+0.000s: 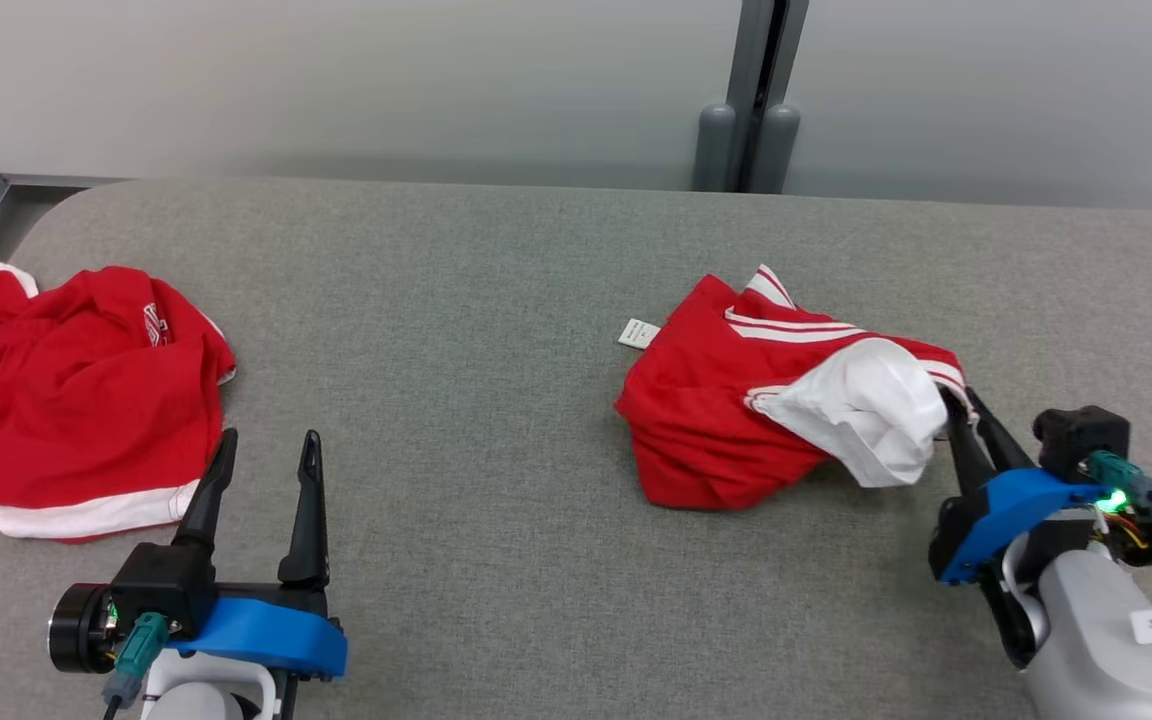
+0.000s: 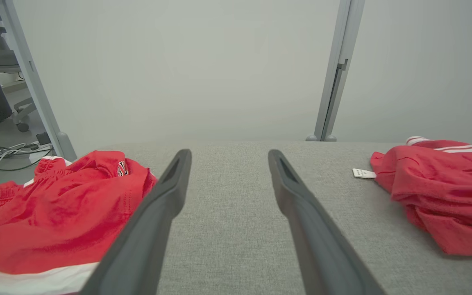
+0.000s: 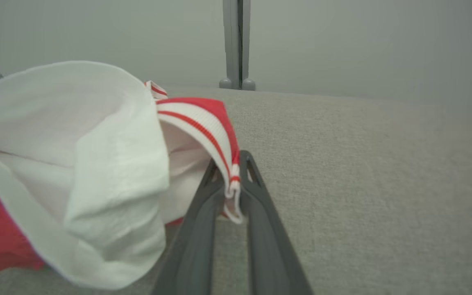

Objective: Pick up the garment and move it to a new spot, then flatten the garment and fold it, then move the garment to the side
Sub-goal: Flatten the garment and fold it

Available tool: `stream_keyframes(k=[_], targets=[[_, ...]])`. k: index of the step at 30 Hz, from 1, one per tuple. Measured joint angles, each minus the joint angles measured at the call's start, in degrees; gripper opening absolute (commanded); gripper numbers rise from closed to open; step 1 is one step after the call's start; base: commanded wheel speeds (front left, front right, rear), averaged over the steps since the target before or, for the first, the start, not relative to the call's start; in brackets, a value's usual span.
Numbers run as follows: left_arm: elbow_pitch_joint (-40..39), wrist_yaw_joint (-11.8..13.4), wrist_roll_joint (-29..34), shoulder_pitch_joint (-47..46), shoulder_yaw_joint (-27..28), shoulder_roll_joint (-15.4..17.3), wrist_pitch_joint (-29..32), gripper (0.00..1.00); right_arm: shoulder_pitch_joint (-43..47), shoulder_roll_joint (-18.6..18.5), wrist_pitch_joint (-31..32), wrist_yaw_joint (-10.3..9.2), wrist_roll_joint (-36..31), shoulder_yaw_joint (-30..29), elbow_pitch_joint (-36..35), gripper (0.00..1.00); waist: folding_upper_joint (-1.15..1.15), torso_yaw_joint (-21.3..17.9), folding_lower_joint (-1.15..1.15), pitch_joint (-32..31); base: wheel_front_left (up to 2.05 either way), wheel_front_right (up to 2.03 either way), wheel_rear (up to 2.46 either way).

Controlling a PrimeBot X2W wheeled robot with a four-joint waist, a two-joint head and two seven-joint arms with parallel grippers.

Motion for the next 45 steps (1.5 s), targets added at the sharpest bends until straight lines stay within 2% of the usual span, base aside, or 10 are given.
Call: stream_keyframes(k=[15,20,25,28,32,33,34,35,36,45], targets=[[-0.97,0.00,0.11,1.97,-0.14,-0.02,0.01,1.00,9.42,-8.57,0.00,0.00,-0.67,-13.79,-17.62,0.00,0.00,-4.29,0.00,-2.97,0.00,0.00,0.00],[-1.29,0.00,0.13,2.10,-0.38,-0.03,0.00,1.00,10.42,-8.98,-0.01,0.00,-2.89,-17.44,-23.79,0.00,0.00,-4.63,0.00,-2.82,0.00,0.00,0.00],[-1.48,0.00,0.00,2.04,-0.20,-0.07,0.01,1.00,10.79,-7.35,-0.01,0.00,-4.01,-16.14,-28.28,0.00,0.00,-4.66,0.00,-2.43,0.00,0.00,0.00],[-1.38,0.00,-0.09,2.02,-0.14,-0.13,0.01,1.00,10.73,-5.82,-0.01,0.00,-4.36,-15.07,-28.99,0.00,0.00,-4.52,0.00,-2.49,0.00,0.00,0.00],[-1.44,0.00,-0.34,1.87,-0.23,-0.44,0.00,1.00,10.75,-5.77,-0.01,0.00,-4.35,-15.00,-27.61,0.00,0.00,-3.82,0.00,-2.50,0.00,0.00,0.00],[-1.43,0.00,-0.34,1.87,-0.21,-0.49,0.01,1.00,10.88,-5.68,0.25,0.00,-4.36,-15.38,-26.35,0.06,0.00,-3.70,0.00,-2.53,0.00,0.00,0.00],[-1.45,0.00,-0.34,1.87,-0.21,-0.52,0.01,1.00,11.16,-5.63,0.42,0.00,-4.35,-15.78,-25.19,0.36,0.00,-3.61,0.00,-2.55,0.00,0.00,0.00],[-1.48,0.00,-0.34,1.90,-0.19,-0.56,0.00,1.00,11.49,-5.57,0.43,0.00,-4.38,-16.22,-24.34,0.87,0.00,-3.58,0.00,-2.57,0.00,0.00,0.00],[-1.49,0.00,-0.34,1.94,-0.14,-0.62,0.01,1.00,11.78,-5.60,0.41,0.00,-4.80,-16.63,-23.76,1.00,0.00,-3.60,0.00,-2.56,0.00,0.00,0.00],[-1.52,0.00,-0.33,2.79,0.35,-0.97,0.01,1.00,16.55,-3.35,0.15,0.00,-6.32,-20.24,-21.38,1.00,0.01,-5.93,0.00,-1.99,0.00,0.00,0.00]])
